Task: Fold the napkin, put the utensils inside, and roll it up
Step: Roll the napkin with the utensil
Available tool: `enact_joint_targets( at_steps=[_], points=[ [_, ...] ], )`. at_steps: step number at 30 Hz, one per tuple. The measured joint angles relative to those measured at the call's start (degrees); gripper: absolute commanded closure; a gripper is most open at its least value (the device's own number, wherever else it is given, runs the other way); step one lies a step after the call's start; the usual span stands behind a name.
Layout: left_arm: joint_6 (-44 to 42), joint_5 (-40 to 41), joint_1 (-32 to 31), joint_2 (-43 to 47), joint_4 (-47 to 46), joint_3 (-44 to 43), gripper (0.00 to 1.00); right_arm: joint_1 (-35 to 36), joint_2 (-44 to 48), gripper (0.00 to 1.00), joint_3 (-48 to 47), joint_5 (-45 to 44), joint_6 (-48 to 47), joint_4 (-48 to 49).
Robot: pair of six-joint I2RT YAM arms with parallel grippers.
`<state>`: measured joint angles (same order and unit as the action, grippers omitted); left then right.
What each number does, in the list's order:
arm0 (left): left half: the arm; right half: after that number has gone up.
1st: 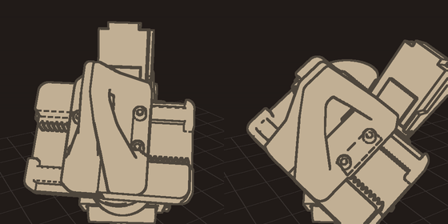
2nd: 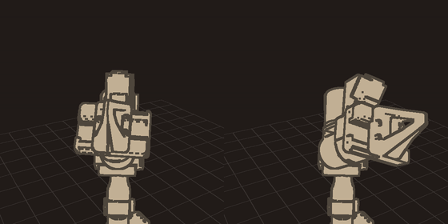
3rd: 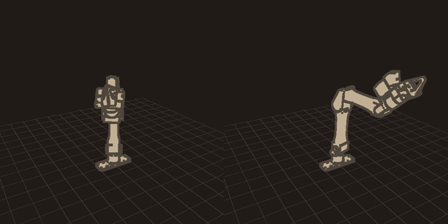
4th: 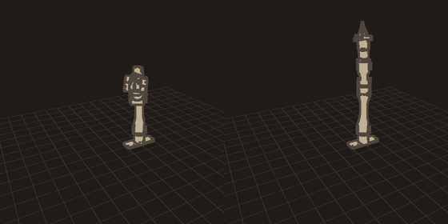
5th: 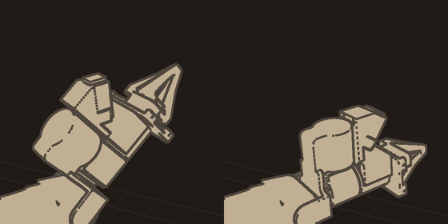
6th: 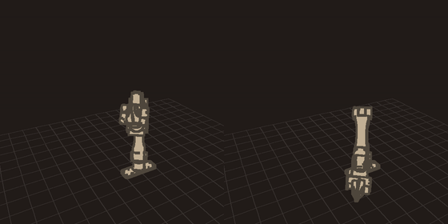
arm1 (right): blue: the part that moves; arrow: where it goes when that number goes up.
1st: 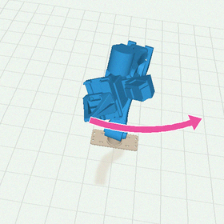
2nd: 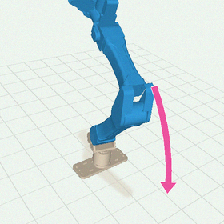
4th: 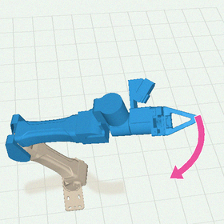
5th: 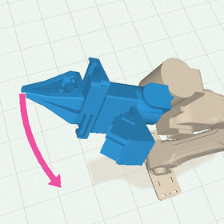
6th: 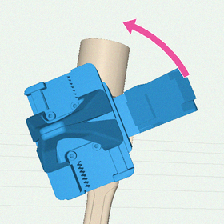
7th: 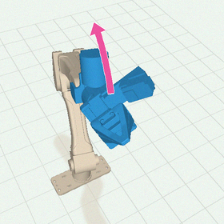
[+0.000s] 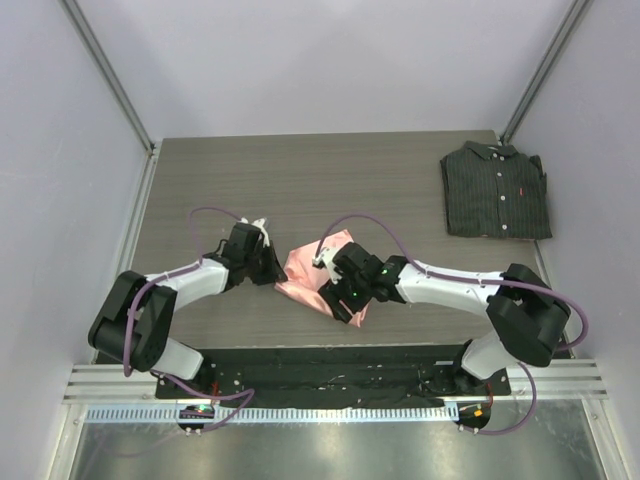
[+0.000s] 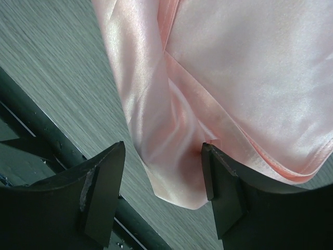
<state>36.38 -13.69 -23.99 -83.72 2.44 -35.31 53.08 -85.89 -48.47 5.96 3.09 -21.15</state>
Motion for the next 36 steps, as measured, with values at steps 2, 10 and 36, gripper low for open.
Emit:
enact_joint_targets(
  at_steps=[2, 10, 36],
  points=[
    [-0.11, 0.07, 0.0, -0.09, 0.31, -0.15, 1.0, 0.39, -0.26, 0.36, 0.02, -0.2, 0.11, -0.31],
    [-0.59, 0.59, 0.0, -0.46, 1.99, -1.03, 1.0, 1.16, -0.42, 0.56, -0.04, 0.17, 2.6, -3.1],
    [-1.92, 1.03, -0.28, -6.1, 10.51, -8.66, 1.0, -2.36, 1.53, 0.35, -0.85, 9.11, 11.41, -9.01]
  ],
)
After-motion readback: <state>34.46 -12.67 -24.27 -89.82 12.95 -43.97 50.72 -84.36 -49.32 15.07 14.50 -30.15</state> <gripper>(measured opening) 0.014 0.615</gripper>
